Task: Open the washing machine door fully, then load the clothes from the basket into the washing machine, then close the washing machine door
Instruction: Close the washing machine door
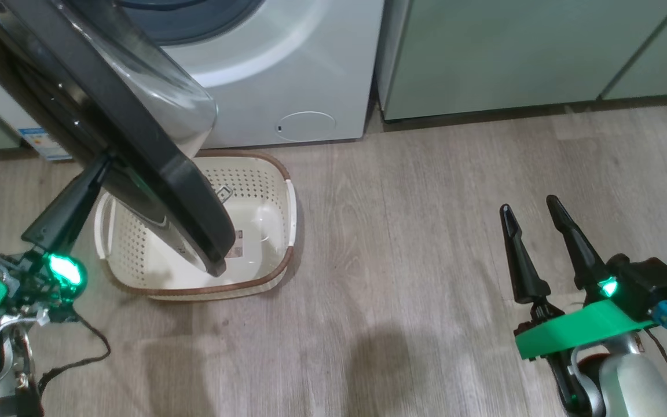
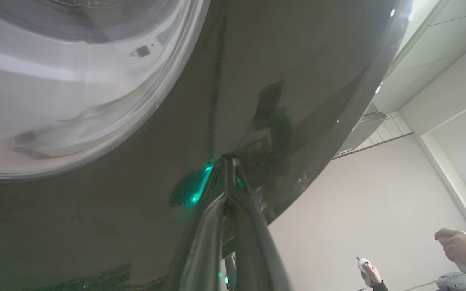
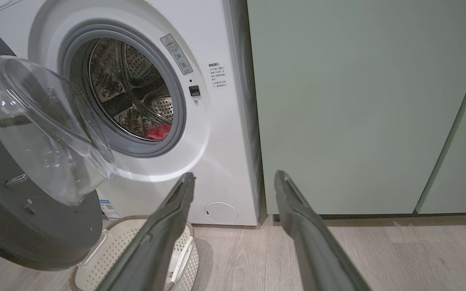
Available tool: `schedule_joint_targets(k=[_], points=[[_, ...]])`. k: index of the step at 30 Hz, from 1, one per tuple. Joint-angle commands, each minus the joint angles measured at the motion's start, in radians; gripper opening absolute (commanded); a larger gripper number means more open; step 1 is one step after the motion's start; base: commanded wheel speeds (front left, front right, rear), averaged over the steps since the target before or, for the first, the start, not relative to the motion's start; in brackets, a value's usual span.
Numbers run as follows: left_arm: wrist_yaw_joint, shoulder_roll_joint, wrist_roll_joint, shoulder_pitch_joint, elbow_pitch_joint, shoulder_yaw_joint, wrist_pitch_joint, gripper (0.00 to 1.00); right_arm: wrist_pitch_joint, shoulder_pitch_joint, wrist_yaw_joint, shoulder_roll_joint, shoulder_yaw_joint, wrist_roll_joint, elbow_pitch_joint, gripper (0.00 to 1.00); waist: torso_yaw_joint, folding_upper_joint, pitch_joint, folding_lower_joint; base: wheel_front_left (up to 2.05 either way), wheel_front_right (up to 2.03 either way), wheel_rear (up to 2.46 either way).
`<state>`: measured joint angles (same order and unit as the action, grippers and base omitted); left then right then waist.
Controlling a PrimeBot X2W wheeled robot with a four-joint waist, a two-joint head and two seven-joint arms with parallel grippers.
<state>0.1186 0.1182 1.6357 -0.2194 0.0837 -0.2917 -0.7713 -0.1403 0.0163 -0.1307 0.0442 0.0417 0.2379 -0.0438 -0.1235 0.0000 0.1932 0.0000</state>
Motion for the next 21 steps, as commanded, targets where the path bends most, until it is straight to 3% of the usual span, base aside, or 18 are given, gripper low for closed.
schedule_joint_targets(k=[1,8,9,10,21], points=[[-0.005,0.012,-0.002,-0.038,0.04,-0.039,0.004,0.0,-0.012,0.031,0.0,0.006,0.023,0.005,-0.028,1.0,-0.009,0.0,0.004,0.0,0.0,0.0,0.0],[0.001,-0.01,0.008,0.0,0.059,-0.062,0.027,0.0,-0.023,0.034,0.0,0.006,0.022,0.012,-0.017,1.0,-0.01,0.0,0.008,0.0,0.0,0.0,0.0],[0.003,-0.015,0.012,0.009,0.063,-0.067,0.034,0.36,-0.024,0.035,0.0,0.006,0.023,0.013,-0.015,1.0,-0.008,0.0,0.008,0.0,0.0,0.0,0.0],[0.004,-0.021,0.015,0.02,0.068,-0.072,0.042,0.97,-0.026,0.034,0.0,0.006,0.023,0.014,-0.013,1.0,-0.004,0.0,0.008,0.0,0.0,0.0,0.0],[0.01,-0.066,0.041,0.113,0.088,-0.11,0.279,1.0,-0.032,0.03,0.0,0.006,0.016,0.016,0.004,1.0,0.042,0.0,-0.01,0.0,0.0,0.0,0.0]])
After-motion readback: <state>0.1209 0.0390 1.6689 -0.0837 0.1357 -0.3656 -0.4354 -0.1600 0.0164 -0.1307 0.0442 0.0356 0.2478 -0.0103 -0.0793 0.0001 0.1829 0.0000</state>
